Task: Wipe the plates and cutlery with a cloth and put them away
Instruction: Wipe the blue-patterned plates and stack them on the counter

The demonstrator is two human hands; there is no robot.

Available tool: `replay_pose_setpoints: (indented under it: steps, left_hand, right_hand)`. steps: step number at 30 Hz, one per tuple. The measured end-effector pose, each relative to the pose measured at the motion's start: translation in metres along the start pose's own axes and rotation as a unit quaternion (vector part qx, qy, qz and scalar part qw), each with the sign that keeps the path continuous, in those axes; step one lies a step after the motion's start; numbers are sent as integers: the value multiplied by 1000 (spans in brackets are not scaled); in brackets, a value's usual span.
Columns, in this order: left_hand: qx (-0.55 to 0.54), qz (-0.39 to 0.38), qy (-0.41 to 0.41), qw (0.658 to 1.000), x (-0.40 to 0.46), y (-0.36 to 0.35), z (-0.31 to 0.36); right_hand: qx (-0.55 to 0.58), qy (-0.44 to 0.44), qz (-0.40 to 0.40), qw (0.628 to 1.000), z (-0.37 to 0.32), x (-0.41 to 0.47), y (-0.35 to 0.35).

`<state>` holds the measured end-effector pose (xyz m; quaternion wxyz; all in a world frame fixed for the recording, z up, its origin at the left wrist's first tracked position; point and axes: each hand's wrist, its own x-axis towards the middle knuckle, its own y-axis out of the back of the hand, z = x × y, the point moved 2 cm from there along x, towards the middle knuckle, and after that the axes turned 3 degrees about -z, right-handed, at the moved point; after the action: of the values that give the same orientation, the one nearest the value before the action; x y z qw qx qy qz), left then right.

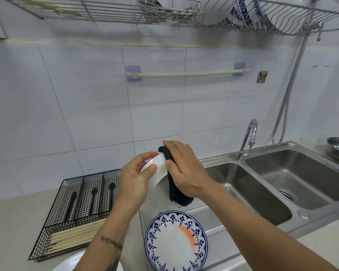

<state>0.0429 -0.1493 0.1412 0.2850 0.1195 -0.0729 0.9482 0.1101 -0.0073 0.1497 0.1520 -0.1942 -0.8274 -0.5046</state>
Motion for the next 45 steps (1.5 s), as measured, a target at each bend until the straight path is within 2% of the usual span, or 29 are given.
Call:
replay_pose_setpoints:
  steps: [3,6,9,12,13,14,16,18,20,22,24,26,28,30,32,35,36,41,45]
  left_hand:
    - [25,-35,-29,999,7,14,4]
    - [104,-87,-40,990,16,27,5]
    - [188,-137,-25,972,19,35,0]
    - [277,-110,-4,954,15,39,-15]
    - [271,-88,-7,958,13,38,-20]
    - [234,-67,3,970,9,36,-24]
    - [24,-32,77,996,0,22,-29]
    - [-209,39,166,963,2,6,-36]
    - [-289,133,206,926,10,-4,-42]
    - [-305,186,214,909,13,-8,-45]
    - [-302,201,210,908,12,-9,-50]
    - [-291,205,205,912,9,-12,-55]
    - [-291,197,200,915,8,-19,-61]
    - [-296,182,186,919,7,-37,-63]
    - [-304,158,173,923,7,-54,-64]
    - [-320,143,156,923,10,-79,-67]
    - [-326,147,149,922,11,-84,-67]
    - [-362,180,103,909,14,-104,-67]
    - [-360,168,110,911,8,-124,-73]
  right_hand:
    - [26,-31,-57,998,10,-5,9]
    - [71,-73,-94,990,16,-15,13]
    - [37,-60,-59,996,14,-24,7]
    - [-78,7,-7,997,9,-31,-1]
    - [-107,23,5,994,8,-33,-2]
    - [-129,34,15,991,7,-35,-4]
    - [-146,45,36,988,8,-39,-6]
    - [-149,67,33,986,9,-43,-10]
    - [-151,97,-24,984,10,-48,-18]
    - [-107,91,-105,985,20,-56,-22]
    - [5,30,-129,991,35,-60,-17]
    - [110,-40,-68,991,53,-56,-5]
    - [133,-68,5,989,63,-44,3]
    - [131,-59,20,989,64,-30,6]
    - [87,-52,-5,995,62,-20,1]
    - [-106,-58,-58,991,82,-24,4]
    - [-133,-57,-82,986,89,-28,7]
    - [-115,-51,-236,964,115,-51,6]
    - [-63,-30,-254,965,121,-35,-5]
